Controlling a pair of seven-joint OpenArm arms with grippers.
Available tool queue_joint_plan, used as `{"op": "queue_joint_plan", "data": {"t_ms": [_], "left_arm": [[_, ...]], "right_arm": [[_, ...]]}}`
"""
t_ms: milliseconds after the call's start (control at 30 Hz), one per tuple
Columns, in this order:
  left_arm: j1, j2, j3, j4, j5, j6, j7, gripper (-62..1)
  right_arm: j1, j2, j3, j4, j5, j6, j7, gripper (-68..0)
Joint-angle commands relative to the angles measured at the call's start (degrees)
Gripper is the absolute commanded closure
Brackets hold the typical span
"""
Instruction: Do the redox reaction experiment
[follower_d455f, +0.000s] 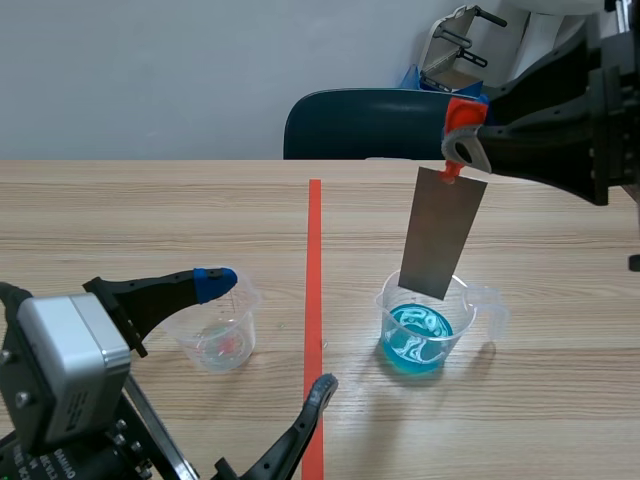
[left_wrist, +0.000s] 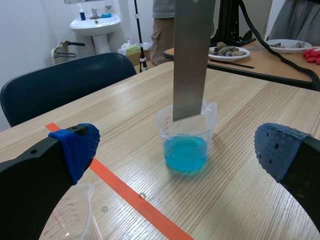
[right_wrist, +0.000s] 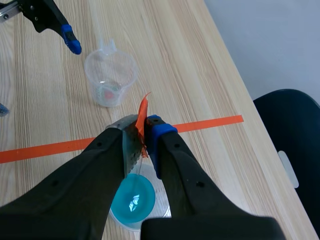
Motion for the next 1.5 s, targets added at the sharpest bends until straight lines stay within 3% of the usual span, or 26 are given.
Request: {"op": "queue_joint_plan", "data": {"t_ms": [0, 500, 1467], "left_arm": [[0.2, 0.1, 0.2, 1.1, -0.4, -0.1, -0.8, -62.3], [0.2, 0.1, 0.2, 1.1, -0.4, -0.1, -0.8, -62.3], [0.2, 0.1, 0.2, 1.1, -0.4, -0.1, -0.8, -62.3]], "right_arm": [[0.8, 1.1, 1.4, 1.1, 1.7, 0.4, -0.2, -0.6], [0.8, 1.0, 5.2, 5.5, 8.9, 0.4, -6.6, -0.6], [0.8, 1.0, 5.2, 5.8, 9.2, 0.4, -7.5, -0.6]]}}
